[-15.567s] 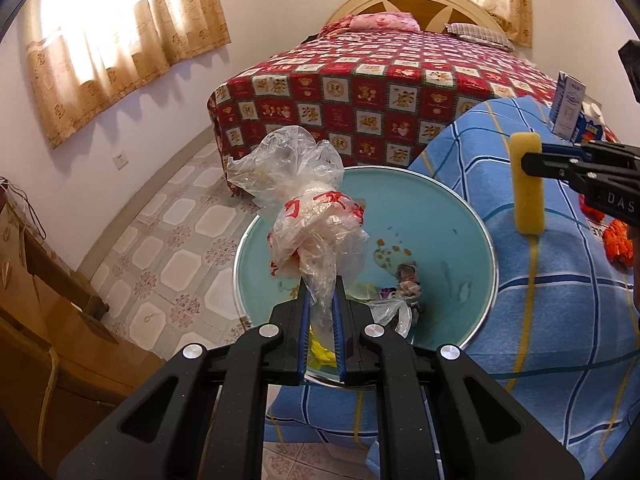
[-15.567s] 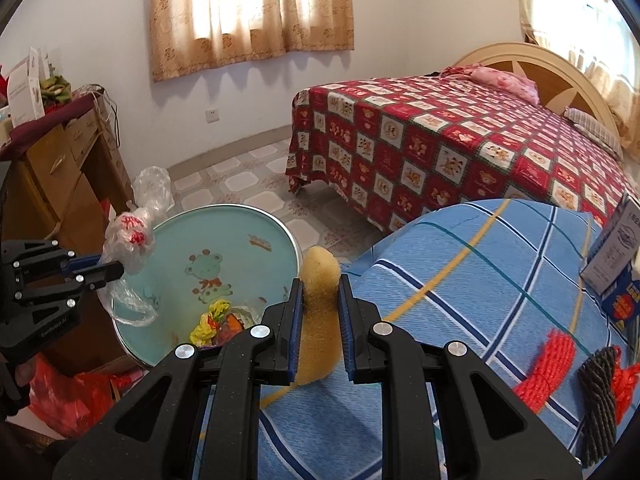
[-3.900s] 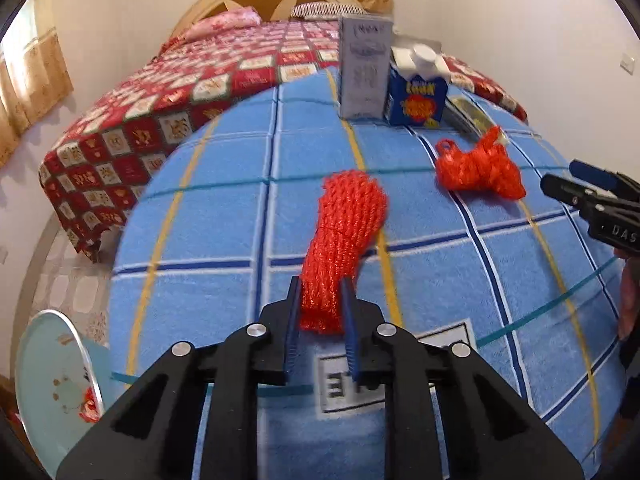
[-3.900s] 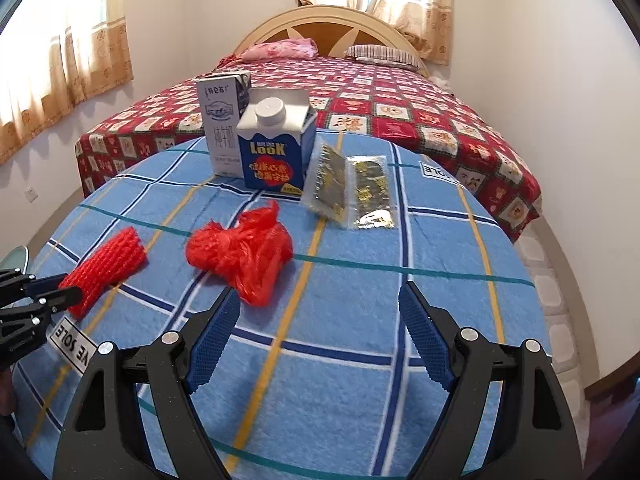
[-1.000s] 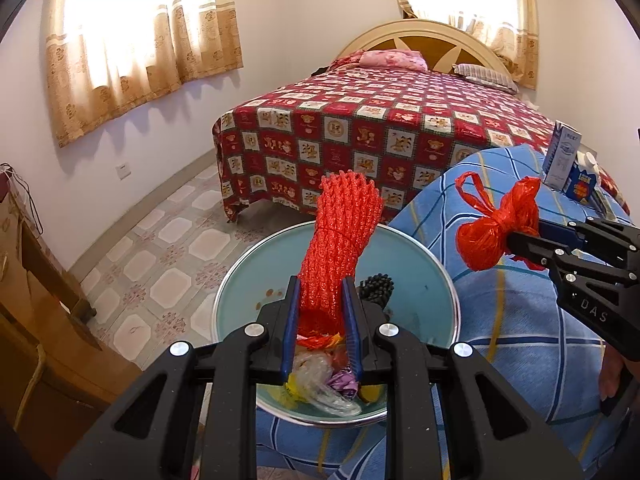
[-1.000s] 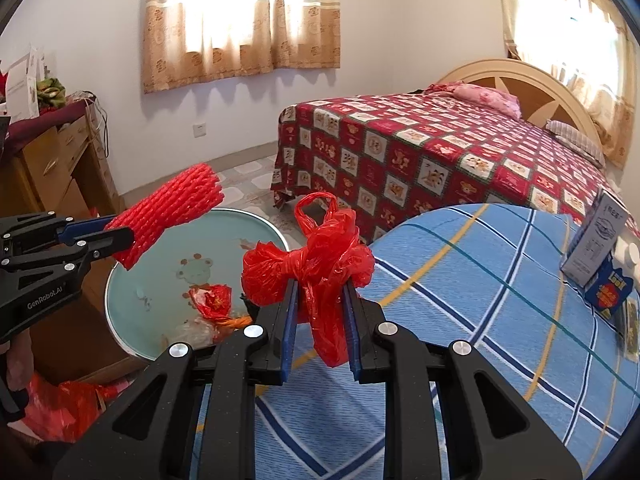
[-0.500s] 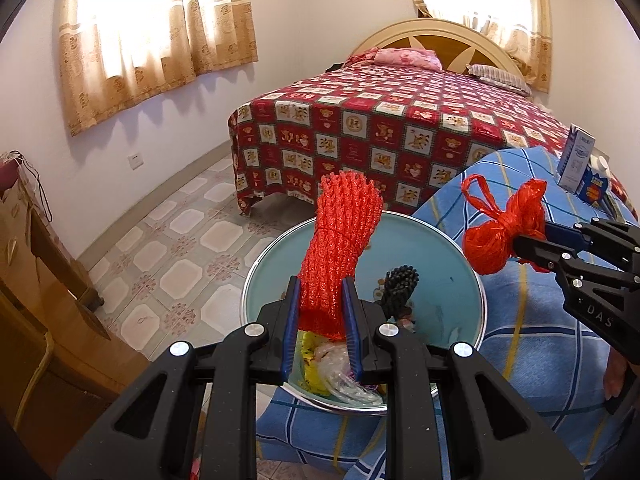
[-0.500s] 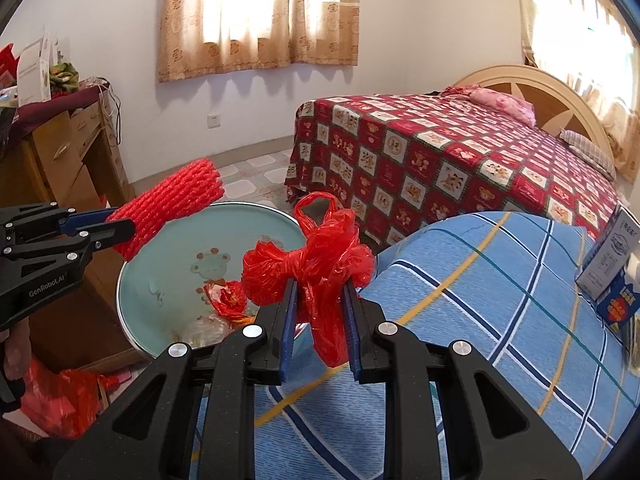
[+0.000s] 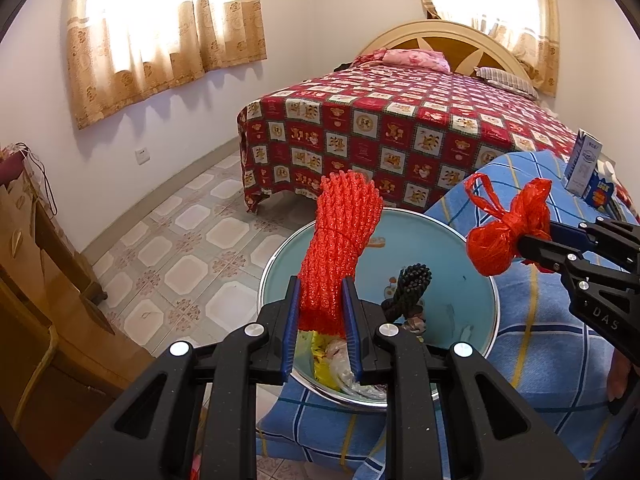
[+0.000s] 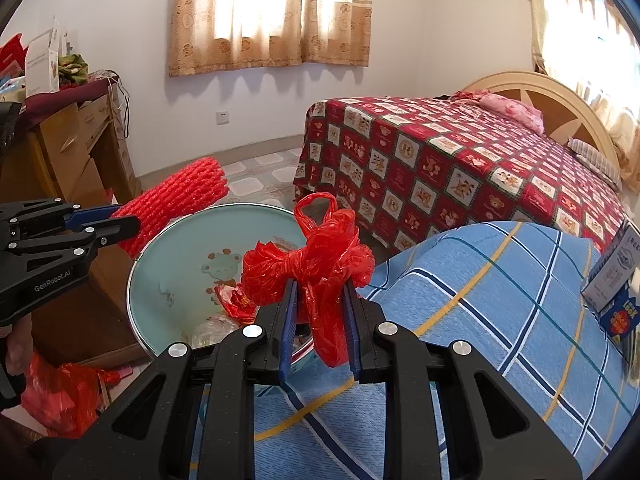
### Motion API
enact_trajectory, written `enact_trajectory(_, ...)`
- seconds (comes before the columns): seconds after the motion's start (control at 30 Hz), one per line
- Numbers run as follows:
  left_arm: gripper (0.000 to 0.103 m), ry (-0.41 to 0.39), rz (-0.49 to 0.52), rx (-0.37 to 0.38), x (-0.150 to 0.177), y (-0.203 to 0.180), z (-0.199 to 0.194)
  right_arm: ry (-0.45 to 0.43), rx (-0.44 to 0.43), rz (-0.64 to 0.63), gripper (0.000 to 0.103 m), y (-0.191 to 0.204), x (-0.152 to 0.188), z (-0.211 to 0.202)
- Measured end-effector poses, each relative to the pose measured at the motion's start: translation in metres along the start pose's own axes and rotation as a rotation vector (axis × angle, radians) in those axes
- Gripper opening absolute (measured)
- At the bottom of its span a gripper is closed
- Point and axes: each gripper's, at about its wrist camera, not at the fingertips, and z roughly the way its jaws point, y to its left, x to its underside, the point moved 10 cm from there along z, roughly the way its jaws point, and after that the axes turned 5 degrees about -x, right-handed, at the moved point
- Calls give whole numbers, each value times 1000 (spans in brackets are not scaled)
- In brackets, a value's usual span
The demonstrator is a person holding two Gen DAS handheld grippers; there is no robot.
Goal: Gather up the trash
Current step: 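Carry the orange mesh net and red plastic bag over the bin with both grippers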
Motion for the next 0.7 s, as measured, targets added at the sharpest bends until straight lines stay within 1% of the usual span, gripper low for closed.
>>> enact_trajectory(0.47, 21, 3, -3, -3, 4, 7, 3, 0, -2, -4, 22, 4, 0, 2)
enact_trajectory(0.7, 21, 4, -7, -9, 8, 12, 4, 1, -9, -13, 22, 13, 0, 3)
